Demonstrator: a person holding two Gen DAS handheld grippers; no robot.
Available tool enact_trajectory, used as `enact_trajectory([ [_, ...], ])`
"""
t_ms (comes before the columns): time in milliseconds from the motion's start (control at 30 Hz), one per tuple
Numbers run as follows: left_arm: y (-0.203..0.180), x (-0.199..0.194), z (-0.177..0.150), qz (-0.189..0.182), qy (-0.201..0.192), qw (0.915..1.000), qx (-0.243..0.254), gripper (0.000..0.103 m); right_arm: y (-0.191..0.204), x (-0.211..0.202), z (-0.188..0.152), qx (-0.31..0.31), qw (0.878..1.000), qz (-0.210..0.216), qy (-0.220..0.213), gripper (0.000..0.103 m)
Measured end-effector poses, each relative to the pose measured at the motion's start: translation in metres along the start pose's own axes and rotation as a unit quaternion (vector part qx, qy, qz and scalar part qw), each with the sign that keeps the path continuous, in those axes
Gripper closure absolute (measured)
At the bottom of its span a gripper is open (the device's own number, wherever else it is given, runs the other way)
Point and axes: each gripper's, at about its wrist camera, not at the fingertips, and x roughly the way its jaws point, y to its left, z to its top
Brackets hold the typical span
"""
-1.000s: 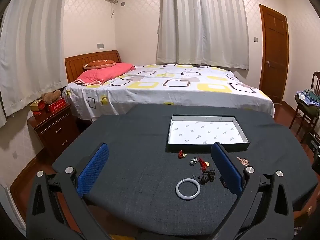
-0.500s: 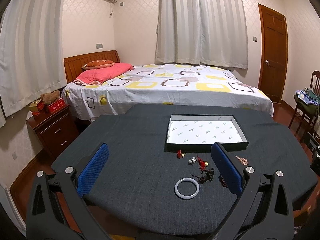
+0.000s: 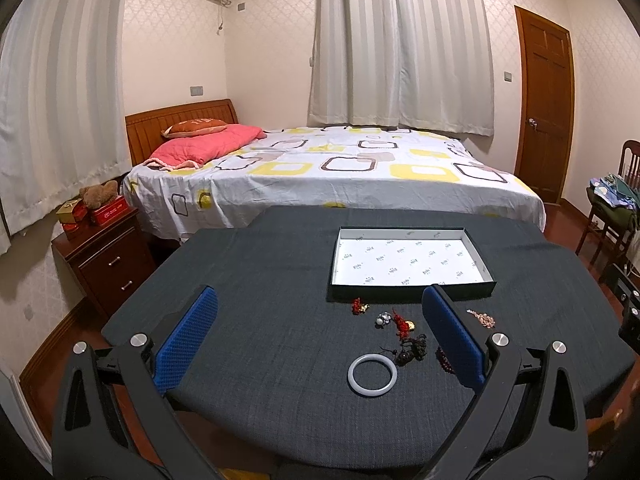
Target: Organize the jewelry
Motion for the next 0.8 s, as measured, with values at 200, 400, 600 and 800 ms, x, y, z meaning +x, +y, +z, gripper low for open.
enact_trajectory([
  [200, -0.0002, -0.0004, 0.0000, -0.001, 0.001, 1.0000, 0.000, 0.003, 0.0001, -0.0009, -0.0008, 0.000, 1.000, 0.000, -0.001, 0.006],
  [400, 0.0009, -0.0012, -0.0020, -0.002, 0.002, 1.0000, 0.001, 0.003, 0.0006, -0.0006, -0.0020, -0.001, 1.000, 0.001, 0.000, 0.006],
  [600, 0.0006, -0.0013, -0.0020, -0.001, 0.002, 1.0000, 0.000, 0.003, 0.0005, -0.0011, -0.0018, -0.001, 1.000, 0.001, 0.001, 0.006],
  [800, 0.0012, -0.0011, -0.0021, -0.002, 0.004, 1.0000, 0.000, 0.003, 0.0012, -0.0013, -0.0020, -0.002, 1.000, 0.001, 0.001, 0.006],
])
